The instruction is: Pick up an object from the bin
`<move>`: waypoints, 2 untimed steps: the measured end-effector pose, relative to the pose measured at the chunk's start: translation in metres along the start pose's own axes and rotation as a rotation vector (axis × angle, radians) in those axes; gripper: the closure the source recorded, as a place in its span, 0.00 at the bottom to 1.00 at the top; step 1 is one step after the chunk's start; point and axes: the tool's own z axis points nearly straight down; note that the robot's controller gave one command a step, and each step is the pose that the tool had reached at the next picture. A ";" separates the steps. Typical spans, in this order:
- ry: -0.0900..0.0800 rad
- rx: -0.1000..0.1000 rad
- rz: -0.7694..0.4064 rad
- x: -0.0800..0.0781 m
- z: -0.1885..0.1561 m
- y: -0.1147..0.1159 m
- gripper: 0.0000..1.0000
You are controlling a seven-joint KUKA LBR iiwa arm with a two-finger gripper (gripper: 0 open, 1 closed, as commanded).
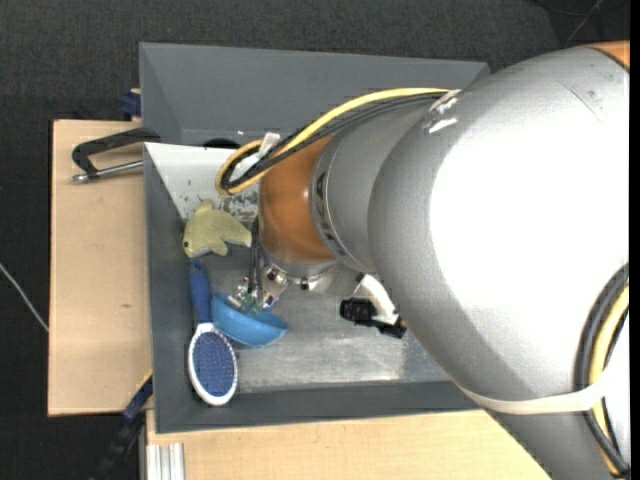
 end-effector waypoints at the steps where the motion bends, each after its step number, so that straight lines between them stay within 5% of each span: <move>1: 0.003 0.015 0.063 -0.005 0.001 0.016 0.00; 2: -0.001 0.011 0.044 -0.003 0.000 0.015 0.00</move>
Offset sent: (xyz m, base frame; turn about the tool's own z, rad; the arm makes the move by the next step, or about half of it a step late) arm 0.0096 0.0319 -0.0142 0.0510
